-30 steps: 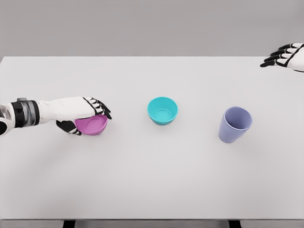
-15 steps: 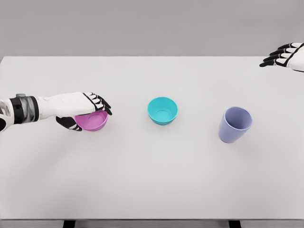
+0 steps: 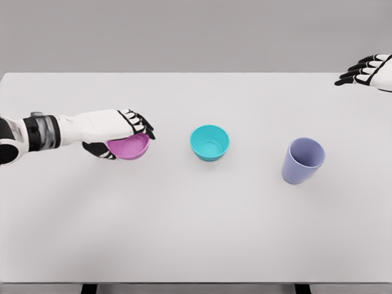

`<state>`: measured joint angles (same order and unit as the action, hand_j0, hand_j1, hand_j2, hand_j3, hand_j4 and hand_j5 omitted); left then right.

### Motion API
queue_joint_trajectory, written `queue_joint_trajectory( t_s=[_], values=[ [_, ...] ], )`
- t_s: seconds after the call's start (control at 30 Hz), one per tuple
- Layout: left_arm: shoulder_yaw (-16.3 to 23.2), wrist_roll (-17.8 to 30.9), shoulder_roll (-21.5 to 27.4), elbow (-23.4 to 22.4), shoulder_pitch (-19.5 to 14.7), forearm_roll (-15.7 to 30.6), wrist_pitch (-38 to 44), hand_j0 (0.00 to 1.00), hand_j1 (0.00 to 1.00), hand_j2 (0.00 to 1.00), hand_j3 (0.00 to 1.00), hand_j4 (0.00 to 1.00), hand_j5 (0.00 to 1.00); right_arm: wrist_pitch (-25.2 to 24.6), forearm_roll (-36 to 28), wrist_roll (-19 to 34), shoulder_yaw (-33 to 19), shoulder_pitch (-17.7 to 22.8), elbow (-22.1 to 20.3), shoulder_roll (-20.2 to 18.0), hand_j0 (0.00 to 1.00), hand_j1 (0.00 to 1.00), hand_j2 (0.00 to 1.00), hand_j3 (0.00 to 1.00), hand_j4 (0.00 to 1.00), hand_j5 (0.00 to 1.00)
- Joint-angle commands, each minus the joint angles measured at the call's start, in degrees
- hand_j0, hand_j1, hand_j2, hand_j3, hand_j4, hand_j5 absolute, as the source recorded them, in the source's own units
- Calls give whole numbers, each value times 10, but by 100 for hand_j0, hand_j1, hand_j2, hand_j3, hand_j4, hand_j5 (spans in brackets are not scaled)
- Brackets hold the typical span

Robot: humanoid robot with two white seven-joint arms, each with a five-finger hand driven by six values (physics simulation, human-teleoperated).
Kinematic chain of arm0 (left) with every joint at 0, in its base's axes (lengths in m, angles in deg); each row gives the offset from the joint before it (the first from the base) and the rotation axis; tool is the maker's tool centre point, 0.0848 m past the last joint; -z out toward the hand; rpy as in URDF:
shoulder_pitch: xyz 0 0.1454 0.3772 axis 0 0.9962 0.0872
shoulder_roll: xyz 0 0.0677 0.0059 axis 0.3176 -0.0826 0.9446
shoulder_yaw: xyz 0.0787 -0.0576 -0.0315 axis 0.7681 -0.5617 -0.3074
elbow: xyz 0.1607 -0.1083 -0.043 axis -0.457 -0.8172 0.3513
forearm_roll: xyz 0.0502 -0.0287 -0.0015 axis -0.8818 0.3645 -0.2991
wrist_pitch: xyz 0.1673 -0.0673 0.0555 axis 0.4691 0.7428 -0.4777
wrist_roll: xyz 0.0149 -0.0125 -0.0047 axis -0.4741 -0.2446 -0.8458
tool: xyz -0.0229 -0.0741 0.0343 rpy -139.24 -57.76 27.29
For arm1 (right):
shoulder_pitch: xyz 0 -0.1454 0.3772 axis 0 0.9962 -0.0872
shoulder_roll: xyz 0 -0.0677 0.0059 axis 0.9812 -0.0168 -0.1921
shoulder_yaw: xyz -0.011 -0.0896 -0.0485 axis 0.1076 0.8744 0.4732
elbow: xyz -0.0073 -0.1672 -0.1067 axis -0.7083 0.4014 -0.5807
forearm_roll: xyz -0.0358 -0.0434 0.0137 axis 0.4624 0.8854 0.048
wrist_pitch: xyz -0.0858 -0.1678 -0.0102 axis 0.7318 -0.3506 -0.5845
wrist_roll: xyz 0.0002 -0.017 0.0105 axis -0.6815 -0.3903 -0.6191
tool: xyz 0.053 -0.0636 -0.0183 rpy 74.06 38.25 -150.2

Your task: Stacking bowl and cup with both arms

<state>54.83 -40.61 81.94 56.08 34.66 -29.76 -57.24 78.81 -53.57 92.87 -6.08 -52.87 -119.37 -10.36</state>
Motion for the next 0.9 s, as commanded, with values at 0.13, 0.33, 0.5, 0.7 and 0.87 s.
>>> queue_joint_trajectory(
  t_s=[0.13,0.33,0.5,0.7,0.87],
  values=[
    [0,-1,-26,0,-4,-11,1,63,63,63,63,63,63,-1,-2,0,0,0,0,1,100,100,100,100,100,100],
    [0,-1,-51,-4,-10,-26,2,63,63,63,63,63,63,-1,-2,0,-8,1,-1,2,100,100,100,100,100,100],
    [1,-1,-65,-5,-18,-31,2,63,63,63,63,63,63,-1,-2,0,-8,1,-1,2,100,100,100,100,100,100],
    [1,-1,-85,-12,-27,-42,2,63,63,63,63,63,63,-1,-3,0,-9,1,-1,3,100,100,100,100,100,100],
    [1,-1,-110,-23,-33,-50,2,63,63,63,63,63,63,-1,-2,0,-9,1,-2,36,100,100,100,100,100,100]
  ],
)
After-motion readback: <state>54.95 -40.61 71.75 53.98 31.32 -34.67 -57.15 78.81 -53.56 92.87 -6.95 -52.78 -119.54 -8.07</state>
